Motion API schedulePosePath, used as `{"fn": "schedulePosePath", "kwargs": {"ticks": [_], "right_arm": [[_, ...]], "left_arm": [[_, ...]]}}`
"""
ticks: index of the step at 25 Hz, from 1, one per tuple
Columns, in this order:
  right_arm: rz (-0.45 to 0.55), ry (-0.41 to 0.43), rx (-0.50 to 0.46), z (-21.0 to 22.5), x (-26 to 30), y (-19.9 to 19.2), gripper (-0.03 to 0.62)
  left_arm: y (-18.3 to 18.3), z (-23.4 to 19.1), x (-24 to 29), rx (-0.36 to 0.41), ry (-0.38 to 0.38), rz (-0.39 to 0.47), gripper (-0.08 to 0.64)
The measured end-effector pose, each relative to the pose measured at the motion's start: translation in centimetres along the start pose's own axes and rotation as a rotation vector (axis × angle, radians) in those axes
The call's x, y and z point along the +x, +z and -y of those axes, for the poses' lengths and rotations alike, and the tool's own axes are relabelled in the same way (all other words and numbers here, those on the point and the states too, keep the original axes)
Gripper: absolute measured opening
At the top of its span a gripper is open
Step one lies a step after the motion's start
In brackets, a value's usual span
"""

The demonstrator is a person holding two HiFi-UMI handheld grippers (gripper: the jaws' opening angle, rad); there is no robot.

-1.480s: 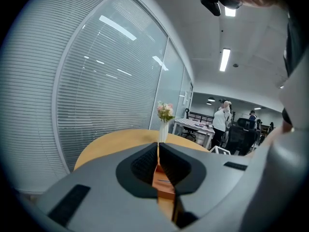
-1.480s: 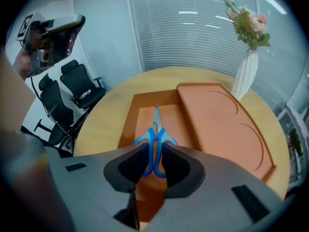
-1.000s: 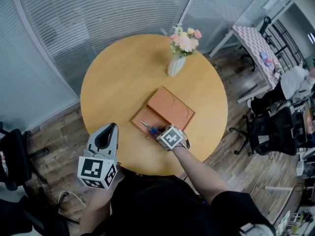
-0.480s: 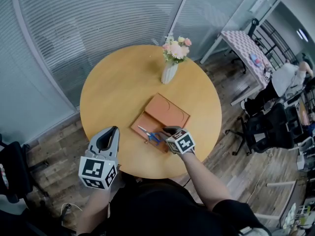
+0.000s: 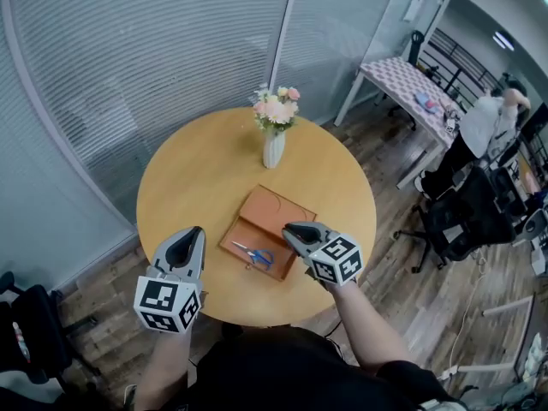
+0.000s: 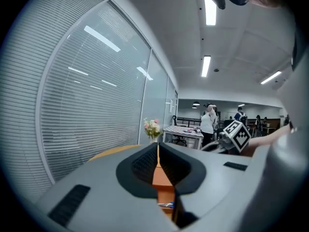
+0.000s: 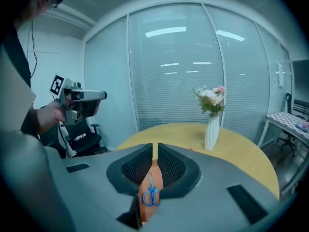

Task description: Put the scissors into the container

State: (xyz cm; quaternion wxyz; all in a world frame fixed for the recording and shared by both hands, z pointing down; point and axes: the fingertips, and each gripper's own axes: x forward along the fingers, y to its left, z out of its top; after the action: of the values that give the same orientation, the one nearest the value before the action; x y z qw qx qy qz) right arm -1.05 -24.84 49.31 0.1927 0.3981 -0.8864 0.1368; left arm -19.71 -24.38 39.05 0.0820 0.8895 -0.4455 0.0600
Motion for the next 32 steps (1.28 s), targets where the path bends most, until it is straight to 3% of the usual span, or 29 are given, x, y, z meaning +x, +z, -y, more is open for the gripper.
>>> {"fn": "schedulePosePath", "kwargs": {"ticks": [5,11,16,24,32], "right_arm": [[0.144,0.053,-0.037,0.5,-4.1,4.7,0.048],[0.393,-0.007,-0.07,2.7,-10.2,11.0,0.038],[0.525,-0.023,-0.111,3.1,-13.9,14.0,0.035],[0.61,-0.095,-0.138,3.1,-16.0,15.9,0.035],[0.561,-0.107,-0.105,2.9,-14.0,13.5,0.034]], "left_arm": [[2.3,2.2,1.8,0.019,-0.013,0.003,0.021],[5.6,4.9,2.7,0.054,-0.003,0.043,0.021],[6.8,5.6,3.4,0.091,0.035,0.057,0.021],[7.8,5.6,5.0,0.083,0.07,0.092,0.021],[6.4,6.2,5.9,0.074,0.093,0.099,0.021]]}}
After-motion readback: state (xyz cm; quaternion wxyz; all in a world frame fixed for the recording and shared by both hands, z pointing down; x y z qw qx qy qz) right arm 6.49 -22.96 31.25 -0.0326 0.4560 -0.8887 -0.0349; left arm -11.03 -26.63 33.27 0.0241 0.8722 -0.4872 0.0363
